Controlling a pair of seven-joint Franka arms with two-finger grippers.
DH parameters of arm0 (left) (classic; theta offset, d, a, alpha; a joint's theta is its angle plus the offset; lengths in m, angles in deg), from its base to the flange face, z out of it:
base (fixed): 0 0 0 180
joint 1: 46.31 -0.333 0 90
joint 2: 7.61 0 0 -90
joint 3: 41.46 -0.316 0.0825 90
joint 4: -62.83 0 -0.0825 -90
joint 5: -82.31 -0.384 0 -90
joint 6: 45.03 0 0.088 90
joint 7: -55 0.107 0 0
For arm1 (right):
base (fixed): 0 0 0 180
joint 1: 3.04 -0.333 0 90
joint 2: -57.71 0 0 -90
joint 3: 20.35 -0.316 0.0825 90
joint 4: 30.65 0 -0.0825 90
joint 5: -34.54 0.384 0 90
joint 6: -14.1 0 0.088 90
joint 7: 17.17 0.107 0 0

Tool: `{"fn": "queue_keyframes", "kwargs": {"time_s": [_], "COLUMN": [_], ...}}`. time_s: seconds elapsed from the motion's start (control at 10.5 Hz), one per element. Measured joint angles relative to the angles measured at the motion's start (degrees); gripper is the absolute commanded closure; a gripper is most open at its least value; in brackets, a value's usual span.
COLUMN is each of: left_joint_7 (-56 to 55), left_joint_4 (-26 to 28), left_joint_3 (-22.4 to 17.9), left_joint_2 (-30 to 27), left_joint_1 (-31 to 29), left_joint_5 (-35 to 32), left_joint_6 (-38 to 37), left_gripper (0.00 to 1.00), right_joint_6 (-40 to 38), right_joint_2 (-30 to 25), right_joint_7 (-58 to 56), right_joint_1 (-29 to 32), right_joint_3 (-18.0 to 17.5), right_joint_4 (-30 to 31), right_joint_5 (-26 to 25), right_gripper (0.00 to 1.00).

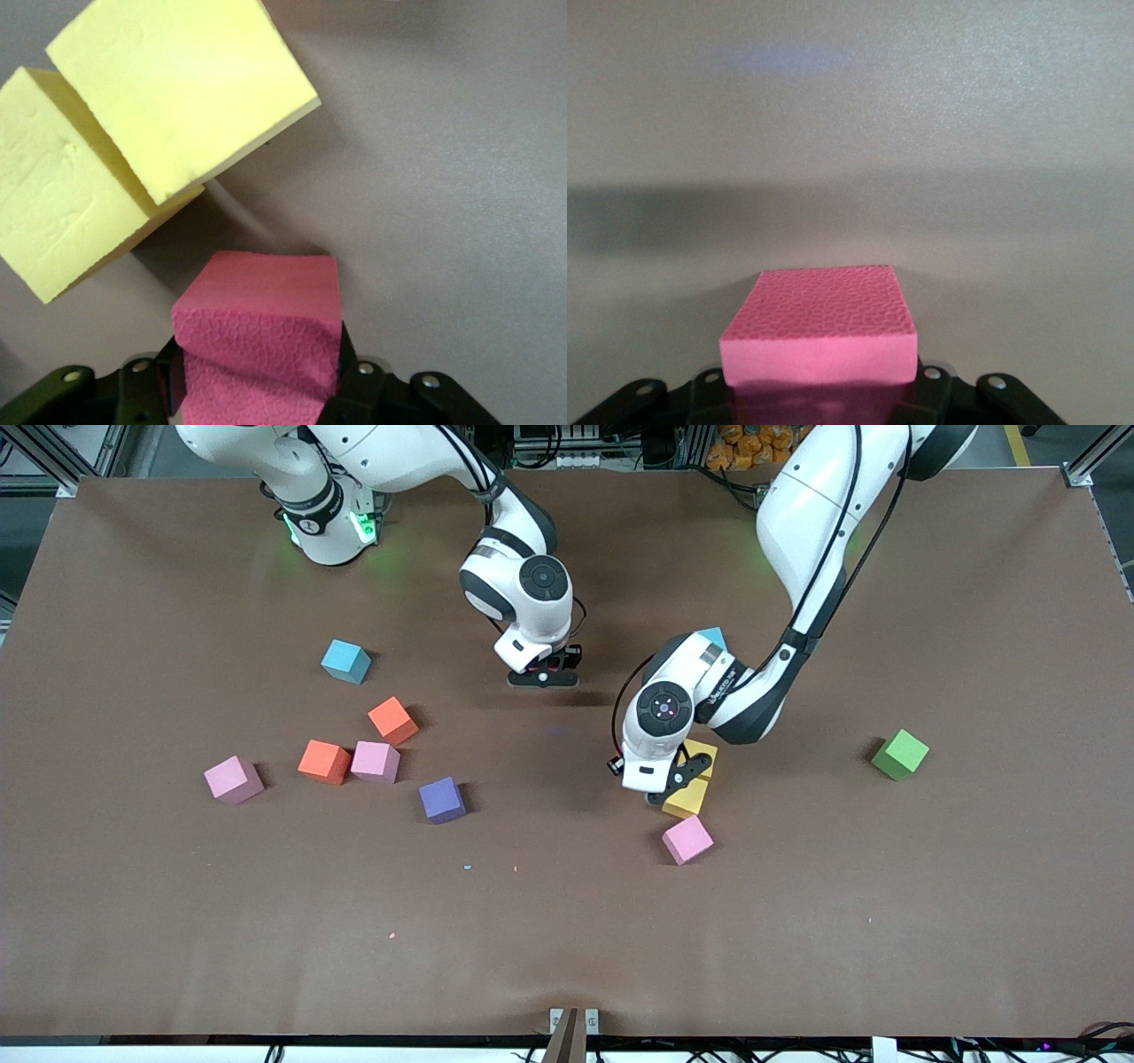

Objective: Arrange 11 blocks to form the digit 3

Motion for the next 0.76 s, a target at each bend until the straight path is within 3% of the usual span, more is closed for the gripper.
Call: {"fn": "queue_keyframes", "kwargs": {"time_s": [0.66, 0.76], "left_joint_7": [0.0, 0.0], "left_joint_4": [0.0, 0.0], "left_joint_3": [0.0, 0.0], "left_joint_2": [0.3, 0.3], "left_joint_1": [0.0, 0.0], "left_joint_5": [0.0, 0.0], "left_joint_6": [0.0, 0.0], "left_gripper": [0.87, 0.87], "right_joint_6": [0.0, 0.0], "right_joint_2": [-0.3, -0.4], "right_joint_7": [2.5, 2.6], "right_joint_1": [-0.3, -0.4], "right_joint_3": [-0.3, -0.4], "right_joint_4": [0.6, 0.9], "right_joint_5": [0.0, 0.0], "right_gripper": [1.00, 0.95]}}
